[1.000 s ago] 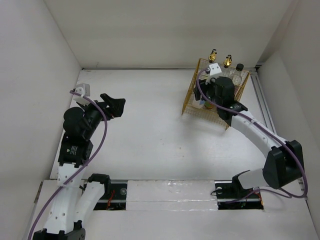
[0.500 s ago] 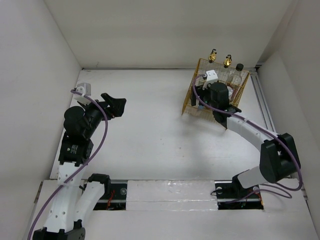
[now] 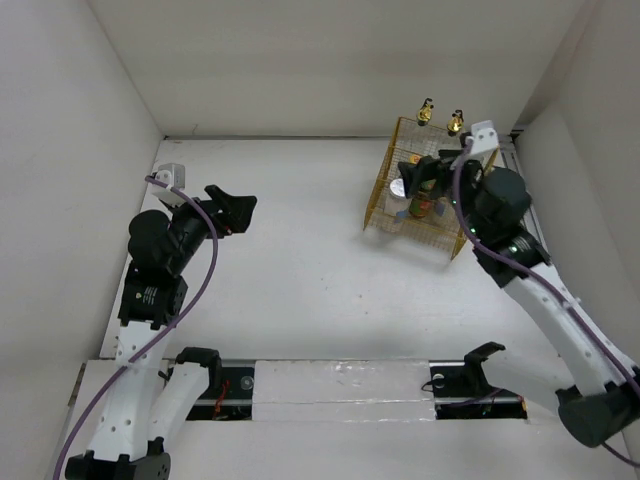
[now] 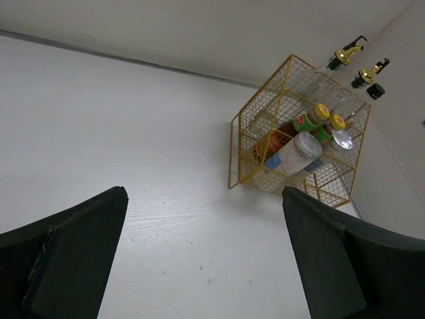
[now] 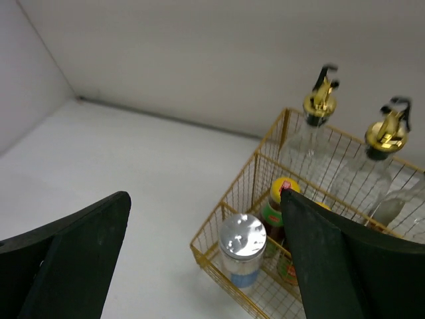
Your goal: Organize the condiment bottles
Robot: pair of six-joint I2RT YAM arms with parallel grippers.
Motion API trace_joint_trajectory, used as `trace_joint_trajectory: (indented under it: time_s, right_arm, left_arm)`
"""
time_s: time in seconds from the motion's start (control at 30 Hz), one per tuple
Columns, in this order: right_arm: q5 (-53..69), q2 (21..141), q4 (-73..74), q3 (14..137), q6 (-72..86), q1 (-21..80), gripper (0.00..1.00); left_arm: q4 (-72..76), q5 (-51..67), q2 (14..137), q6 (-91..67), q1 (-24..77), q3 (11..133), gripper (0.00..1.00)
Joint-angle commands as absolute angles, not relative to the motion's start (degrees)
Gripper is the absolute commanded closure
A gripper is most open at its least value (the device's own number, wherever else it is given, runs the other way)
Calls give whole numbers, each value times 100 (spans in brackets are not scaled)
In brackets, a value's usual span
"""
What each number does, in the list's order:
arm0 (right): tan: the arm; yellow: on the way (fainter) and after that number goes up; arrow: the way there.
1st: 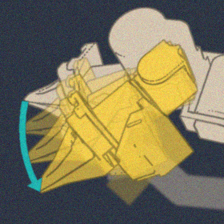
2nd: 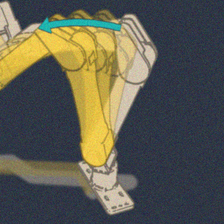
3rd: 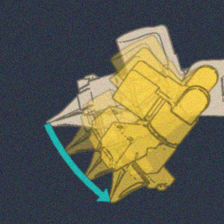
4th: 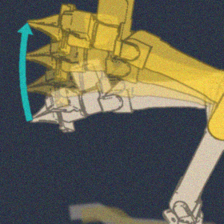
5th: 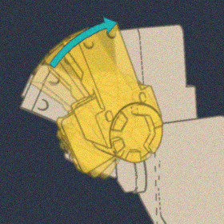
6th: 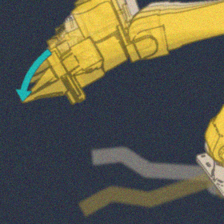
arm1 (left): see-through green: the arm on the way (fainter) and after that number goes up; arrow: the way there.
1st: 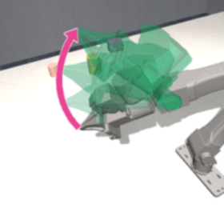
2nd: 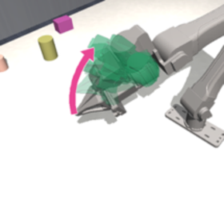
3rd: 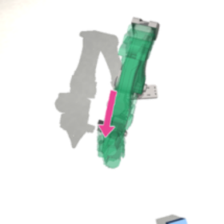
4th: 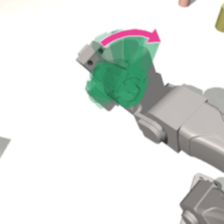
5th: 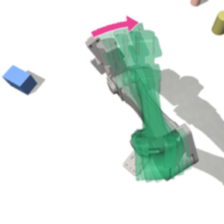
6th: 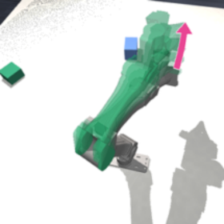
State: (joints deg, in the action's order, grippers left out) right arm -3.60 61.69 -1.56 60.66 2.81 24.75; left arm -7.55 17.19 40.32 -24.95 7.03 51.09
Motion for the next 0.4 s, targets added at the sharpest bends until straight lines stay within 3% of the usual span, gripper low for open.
trace_joint_trajectory:
  time_s: [0.0, 0.23, 0.37]
  right_arm:
    - [-281, 5277, 324, 6652, 281, 2628, 0]
    - [-97, 3983, 580, 6645, 220, 2804, 0]
    - [-105, 3911, 694, 6583, 220, 2856, 0]
  left_arm:
    - [-282, 1986, 3903, -2531, 677, 5246, 1]
    - [-220, 2180, 3797, -2593, 729, 5309, 1]
    - [-219, 2109, 3744, -2593, 782, 5334, 1]
